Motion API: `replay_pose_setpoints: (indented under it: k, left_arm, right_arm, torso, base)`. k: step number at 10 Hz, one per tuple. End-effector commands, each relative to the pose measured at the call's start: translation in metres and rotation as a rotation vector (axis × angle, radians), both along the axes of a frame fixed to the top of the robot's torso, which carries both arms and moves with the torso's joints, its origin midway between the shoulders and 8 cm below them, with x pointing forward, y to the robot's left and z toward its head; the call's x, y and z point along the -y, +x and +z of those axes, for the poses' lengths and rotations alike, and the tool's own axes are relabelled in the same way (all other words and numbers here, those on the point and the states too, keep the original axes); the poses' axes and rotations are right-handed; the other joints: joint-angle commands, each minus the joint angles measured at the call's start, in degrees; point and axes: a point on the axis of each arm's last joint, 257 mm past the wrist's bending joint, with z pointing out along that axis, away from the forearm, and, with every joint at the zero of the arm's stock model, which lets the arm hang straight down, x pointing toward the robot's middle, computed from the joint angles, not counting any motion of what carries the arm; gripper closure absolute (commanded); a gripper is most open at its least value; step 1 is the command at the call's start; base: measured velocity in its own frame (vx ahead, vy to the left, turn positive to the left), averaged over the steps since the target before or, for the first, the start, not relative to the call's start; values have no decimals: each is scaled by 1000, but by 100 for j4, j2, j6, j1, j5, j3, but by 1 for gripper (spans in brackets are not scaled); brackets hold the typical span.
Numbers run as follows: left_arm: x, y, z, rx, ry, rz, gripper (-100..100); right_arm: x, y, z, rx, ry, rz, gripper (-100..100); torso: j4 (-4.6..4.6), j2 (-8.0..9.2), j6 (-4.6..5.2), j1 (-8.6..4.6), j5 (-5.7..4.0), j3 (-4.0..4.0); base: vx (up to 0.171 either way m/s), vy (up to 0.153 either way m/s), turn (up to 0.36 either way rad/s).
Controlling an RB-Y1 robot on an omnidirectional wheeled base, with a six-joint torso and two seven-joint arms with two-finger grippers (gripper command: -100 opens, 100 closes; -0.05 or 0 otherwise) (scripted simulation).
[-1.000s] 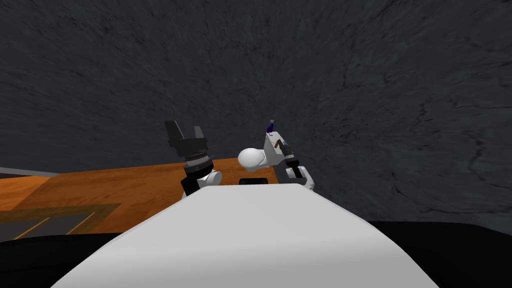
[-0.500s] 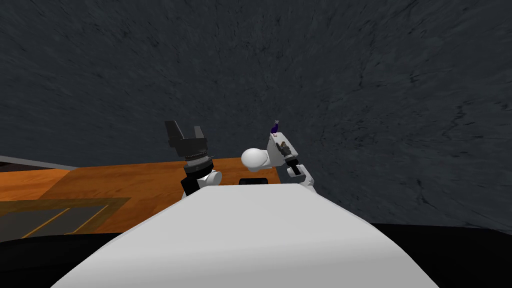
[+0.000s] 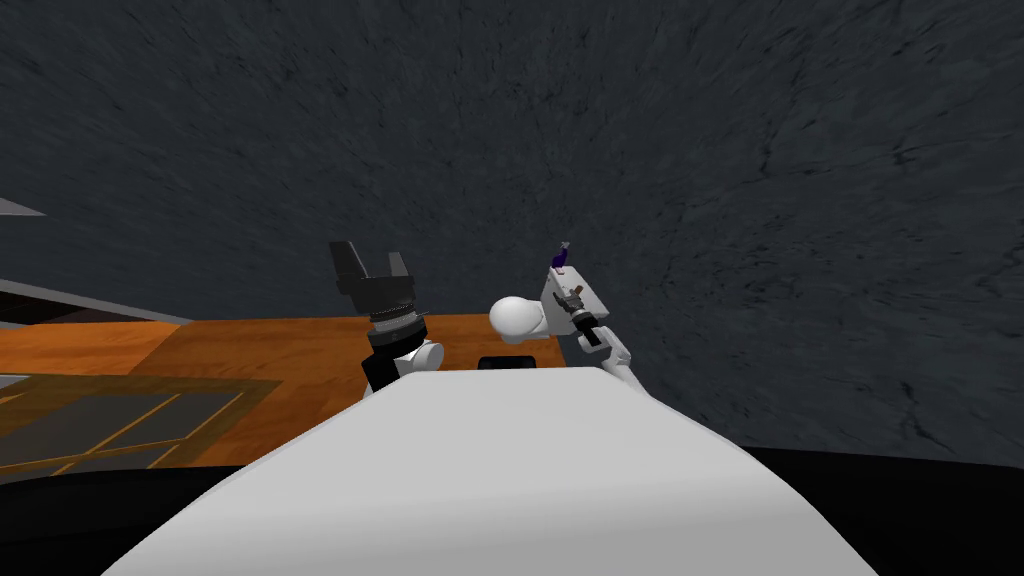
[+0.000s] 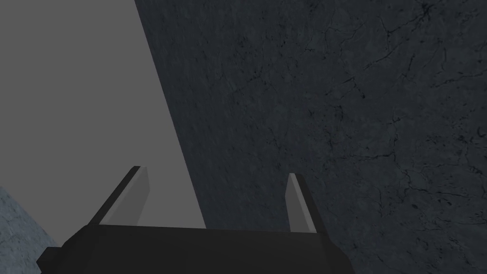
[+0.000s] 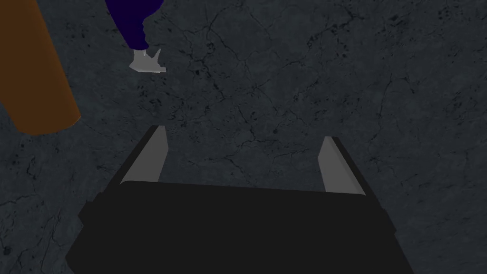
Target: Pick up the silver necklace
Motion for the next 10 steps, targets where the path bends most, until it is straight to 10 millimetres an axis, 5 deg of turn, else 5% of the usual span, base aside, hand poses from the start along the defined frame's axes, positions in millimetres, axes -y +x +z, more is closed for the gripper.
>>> replay_pose_setpoints:
  k: [1,4,10]
  left_arm:
    - [0,0,0,0,0,0,0]
    - [0,0,0,0,0,0,0]
    - [0,0,0,0,0,0,0]
  right_arm:
    - [23,5,-19,-48,-146,-30,-100]
    - [41,7,-37,-88,-265,-50,-100]
    - [115,10,-76,-215,-645,-117,-100]
  torso:
    - [0,0,0,0,0,0]
    - [0,-2,1,-4,-1,-1]
    - [1,6,5,-17,-4,4]
  base:
    - [0,94,168]
    - [8,61,64]
    - [-6,48,110]
